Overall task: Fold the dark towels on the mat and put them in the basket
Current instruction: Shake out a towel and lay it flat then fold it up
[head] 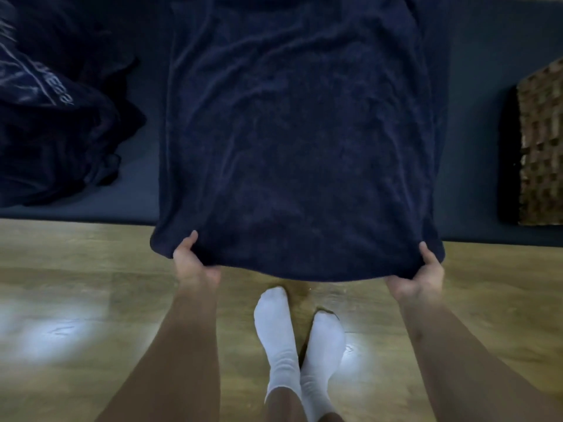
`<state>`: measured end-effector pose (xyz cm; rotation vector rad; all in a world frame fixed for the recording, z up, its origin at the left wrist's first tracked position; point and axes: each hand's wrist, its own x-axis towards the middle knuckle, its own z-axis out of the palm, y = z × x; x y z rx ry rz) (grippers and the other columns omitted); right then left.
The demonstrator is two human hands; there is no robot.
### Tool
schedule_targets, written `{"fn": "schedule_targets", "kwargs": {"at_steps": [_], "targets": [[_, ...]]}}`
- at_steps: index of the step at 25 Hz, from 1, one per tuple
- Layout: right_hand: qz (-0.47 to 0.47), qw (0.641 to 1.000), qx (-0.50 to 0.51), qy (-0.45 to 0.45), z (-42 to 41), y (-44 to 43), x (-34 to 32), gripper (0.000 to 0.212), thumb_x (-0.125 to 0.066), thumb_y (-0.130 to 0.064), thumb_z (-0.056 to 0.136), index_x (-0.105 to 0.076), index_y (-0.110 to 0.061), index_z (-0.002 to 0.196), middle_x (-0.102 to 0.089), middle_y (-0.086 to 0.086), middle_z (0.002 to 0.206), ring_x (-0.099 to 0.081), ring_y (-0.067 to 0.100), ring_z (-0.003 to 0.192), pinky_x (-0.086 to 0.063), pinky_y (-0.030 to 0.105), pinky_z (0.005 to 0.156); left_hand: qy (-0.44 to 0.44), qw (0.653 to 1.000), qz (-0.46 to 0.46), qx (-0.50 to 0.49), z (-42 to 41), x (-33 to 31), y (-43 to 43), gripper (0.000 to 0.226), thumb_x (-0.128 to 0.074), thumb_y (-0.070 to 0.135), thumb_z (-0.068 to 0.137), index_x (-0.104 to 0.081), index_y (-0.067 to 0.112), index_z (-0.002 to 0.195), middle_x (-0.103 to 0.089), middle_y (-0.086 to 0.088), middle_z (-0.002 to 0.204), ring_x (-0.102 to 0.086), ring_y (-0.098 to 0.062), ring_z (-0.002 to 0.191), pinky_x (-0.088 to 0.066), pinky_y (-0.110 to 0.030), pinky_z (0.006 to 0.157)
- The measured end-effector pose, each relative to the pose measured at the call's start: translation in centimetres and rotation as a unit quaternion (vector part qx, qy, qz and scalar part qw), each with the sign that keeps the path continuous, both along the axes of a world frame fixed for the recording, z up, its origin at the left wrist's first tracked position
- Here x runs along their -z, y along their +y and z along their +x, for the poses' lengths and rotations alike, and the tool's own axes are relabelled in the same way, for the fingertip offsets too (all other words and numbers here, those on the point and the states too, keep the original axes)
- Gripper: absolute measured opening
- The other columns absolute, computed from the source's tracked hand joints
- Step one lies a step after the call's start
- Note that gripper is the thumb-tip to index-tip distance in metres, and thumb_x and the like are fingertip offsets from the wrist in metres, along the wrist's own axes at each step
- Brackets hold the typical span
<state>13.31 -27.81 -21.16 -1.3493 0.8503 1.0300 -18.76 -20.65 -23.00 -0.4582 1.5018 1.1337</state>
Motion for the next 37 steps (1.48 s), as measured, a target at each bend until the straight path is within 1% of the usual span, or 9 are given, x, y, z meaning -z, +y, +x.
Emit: {"fn": "schedule_targets", "kwargs": {"at_steps": [3, 6, 9, 11, 15, 17, 22, 31, 37], "targets": [[-0.036, 0.999, 0.01, 0.033, 1.7, 0.2, -3.8, 0.039, -0.056, -0.042, 0.093, -0.063, -0.026, 0.127, -0.068, 0.001, 0.123, -0.061, 0.025, 0.118, -0.047, 0.043, 0.103, 0.009, 1.0, -0.017, -0.013, -1.8, -5.4, 0.8, 0.038, -0.057, 0.028, 0.095, -0.059, 0.018, 0.132, -0.066, -0.006, 0.126, -0.061, -0.03, 0.118, -0.054, -0.044, 0.08], [-0.04, 0.999, -0.007, 0.02, 2.8, 2.0, -7.8, 0.035, -0.047, -0.034, 0.099, -0.061, -0.029, 0.13, -0.066, -0.005, 0.128, -0.064, 0.018, 0.114, -0.055, 0.032, 0.084, 0.032, 0.997, -0.013, -0.063, -2.5, -9.9, 3.1, 0.048, -0.05, 0.044, 0.099, -0.051, 0.018, 0.139, -0.058, -0.005, 0.138, -0.056, -0.028, 0.125, -0.05, -0.041, 0.089], [0.001, 1.0, -0.009, 0.003, 3.1, 6.9, -13.2, 0.038, -0.055, -0.026, 0.096, -0.058, -0.022, 0.134, -0.075, 0.001, 0.1, -0.071, 0.017, 0.081, -0.058, 0.027, 0.064, 0.024, 0.995, -0.01, -0.093, -2.7, -13.6, 7.4, 0.049, -0.057, 0.038, 0.097, -0.049, 0.018, 0.14, -0.058, -0.005, 0.139, -0.056, -0.03, 0.124, -0.051, -0.042, 0.093], [0.038, 0.998, -0.041, -0.001, 3.0, 11.2, -17.1, 0.051, -0.063, -0.021, 0.088, -0.054, -0.014, 0.137, -0.073, 0.009, 0.085, -0.071, 0.024, 0.073, -0.059, 0.028, 0.07, 0.027, 0.995, -0.012, -0.1, -2.2, -16.4, 11.4, 0.06, -0.068, 0.039, 0.089, -0.048, 0.017, 0.141, -0.059, -0.006, 0.133, -0.059, -0.034, 0.117, -0.051, -0.05, 0.096], [0.11, 0.987, -0.111, -0.021, 3.0, 21.0, -24.7, 0.104, -0.097, -0.019, 0.049, -0.048, -0.002, 0.139, -0.059, 0.014, 0.127, -0.055, 0.031, 0.12, -0.041, 0.039, 0.097, 0.005, 0.998, 0.022, -0.057, -1.5, -21.7, 22.0, 0.079, -0.083, 0.039, 0.073, -0.048, 0.015, 0.14, -0.059, -0.01, 0.129, -0.063, -0.039, 0.105, -0.057, -0.059, 0.077], [0.101, 0.99, -0.085, -0.047, 5.0, 26.9, -27.3, 0.067, -0.078, -0.027, 0.081, -0.05, -0.007, 0.139, -0.054, 0.007, 0.134, -0.05, 0.032, 0.127, -0.042, 0.044, 0.097, -0.003, 0.995, 0.09, -0.038, -0.5, -24.7, 27.9, 0.07, -0.084, 0.023, 0.074, -0.053, 0.015, 0.135, -0.062, -0.015, 0.124, -0.066, -0.041, 0.1, -0.059, -0.057, 0.066], [0.17, 0.977, -0.026, -0.123, 9.8, 39.0, -35.5, 0.056, -0.078, -0.028, 0.08, -0.055, -0.013, 0.13, -0.063, 0.011, 0.121, -0.064, 0.031, 0.099, -0.055, 0.035, 0.048, 0.056, 0.979, 0.196, -0.021, 1.3, -36.1, 41.2, 0.066, -0.08, 0.009, 0.072, -0.056, 0.018, 0.132, -0.065, -0.014, 0.121, -0.068, -0.039, 0.095, -0.057, -0.059, 0.067], [0.328, 0.931, 0.026, -0.157, 11.2, 41.6, -53.6, 0.044, -0.069, -0.018, 0.089, -0.053, -0.008, 0.129, -0.063, 0.011, 0.12, -0.062, 0.031, 0.104, -0.056, 0.038, 0.067, 0.174, 0.945, 0.242, -0.137, 5.6, -57.8, 42.7, 0.05, -0.064, 0.035, 0.093, -0.05, 0.027, 0.14, -0.055, 0.003, 0.137, -0.057, -0.025, 0.115, -0.052, -0.041, 0.096], [0.323, 0.926, 0.081, -0.177, 10.1, 30.6, -50.1, 0.035, -0.065, -0.011, 0.089, -0.058, -0.011, 0.123, -0.066, 0.008, 0.118, -0.065, 0.028, 0.103, -0.057, 0.037, 0.089, 0.231, 0.951, 0.106, -0.177, 1.7, -51.7, 32.9, 0.072, -0.054, 0.068, 0.085, -0.049, 0.024, 0.142, -0.045, -0.003, 0.149, -0.048, -0.028, 0.129, -0.045, -0.048, 0.103]]}}
